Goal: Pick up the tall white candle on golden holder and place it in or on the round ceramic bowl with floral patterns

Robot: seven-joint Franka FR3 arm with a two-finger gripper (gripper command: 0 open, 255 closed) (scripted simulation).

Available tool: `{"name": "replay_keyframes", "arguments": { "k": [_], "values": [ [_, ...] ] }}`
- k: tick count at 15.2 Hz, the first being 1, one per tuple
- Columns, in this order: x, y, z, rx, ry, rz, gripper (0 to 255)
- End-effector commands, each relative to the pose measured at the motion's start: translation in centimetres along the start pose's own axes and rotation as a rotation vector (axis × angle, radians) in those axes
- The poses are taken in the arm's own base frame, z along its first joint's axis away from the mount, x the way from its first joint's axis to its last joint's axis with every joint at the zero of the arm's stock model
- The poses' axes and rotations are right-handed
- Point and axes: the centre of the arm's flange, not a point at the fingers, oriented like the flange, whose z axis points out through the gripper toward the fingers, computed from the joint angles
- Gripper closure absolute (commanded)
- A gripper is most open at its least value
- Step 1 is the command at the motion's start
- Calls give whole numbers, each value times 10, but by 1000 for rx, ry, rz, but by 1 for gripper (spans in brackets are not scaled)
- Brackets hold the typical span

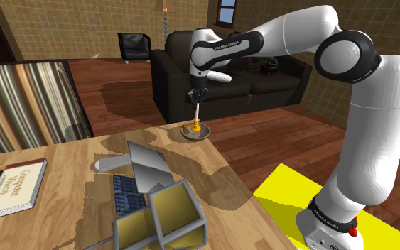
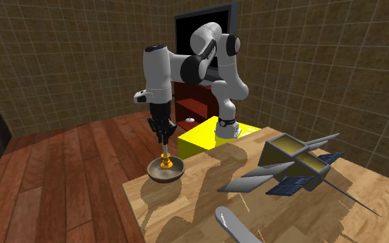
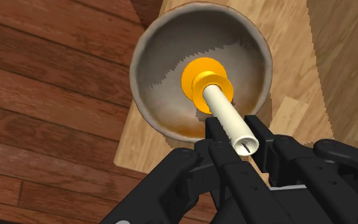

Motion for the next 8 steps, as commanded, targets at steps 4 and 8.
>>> {"name": "replay_keyframes", "arguments": {
  "k": [4, 8],
  "values": [
    [0, 0, 1, 0, 0, 0, 255],
    [0, 0, 1, 0, 0, 0, 0]
  ]
}}
